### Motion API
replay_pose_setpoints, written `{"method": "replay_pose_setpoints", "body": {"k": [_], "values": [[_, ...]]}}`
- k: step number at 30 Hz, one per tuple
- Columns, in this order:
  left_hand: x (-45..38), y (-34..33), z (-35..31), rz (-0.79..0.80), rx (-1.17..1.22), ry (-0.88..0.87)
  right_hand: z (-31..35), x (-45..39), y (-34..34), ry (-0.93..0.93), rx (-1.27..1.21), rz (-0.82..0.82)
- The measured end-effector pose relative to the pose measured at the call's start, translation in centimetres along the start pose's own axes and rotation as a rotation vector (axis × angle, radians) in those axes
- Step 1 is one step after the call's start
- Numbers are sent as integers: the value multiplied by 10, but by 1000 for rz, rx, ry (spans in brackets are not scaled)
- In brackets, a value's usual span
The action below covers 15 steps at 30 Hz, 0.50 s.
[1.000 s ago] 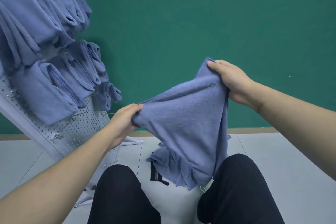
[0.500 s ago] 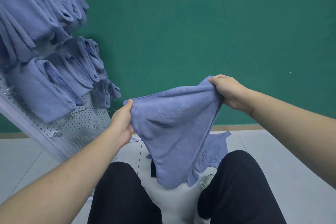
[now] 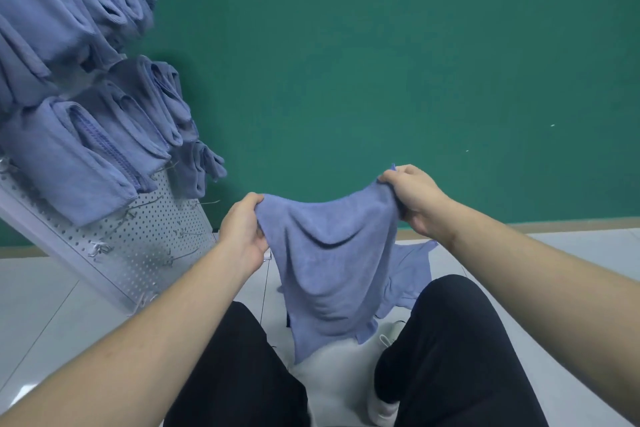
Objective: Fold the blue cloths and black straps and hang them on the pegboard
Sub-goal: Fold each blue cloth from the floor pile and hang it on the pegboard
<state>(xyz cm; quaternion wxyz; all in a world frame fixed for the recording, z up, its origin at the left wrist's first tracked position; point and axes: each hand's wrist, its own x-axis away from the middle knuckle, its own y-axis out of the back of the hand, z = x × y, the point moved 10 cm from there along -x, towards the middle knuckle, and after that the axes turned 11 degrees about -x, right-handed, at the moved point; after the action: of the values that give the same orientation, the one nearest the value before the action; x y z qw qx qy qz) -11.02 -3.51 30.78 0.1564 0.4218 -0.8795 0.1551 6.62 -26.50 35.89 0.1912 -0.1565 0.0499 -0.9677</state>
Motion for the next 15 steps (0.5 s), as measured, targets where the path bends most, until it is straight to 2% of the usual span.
{"method": "replay_pose_setpoints", "body": {"k": [9,15], "values": [[42,-41,14,95,-58,-113,-27,35,-31,110,-22,47],[60,-54,22,126,-81,-168,-43,55,-56,55,-119,117]]}}
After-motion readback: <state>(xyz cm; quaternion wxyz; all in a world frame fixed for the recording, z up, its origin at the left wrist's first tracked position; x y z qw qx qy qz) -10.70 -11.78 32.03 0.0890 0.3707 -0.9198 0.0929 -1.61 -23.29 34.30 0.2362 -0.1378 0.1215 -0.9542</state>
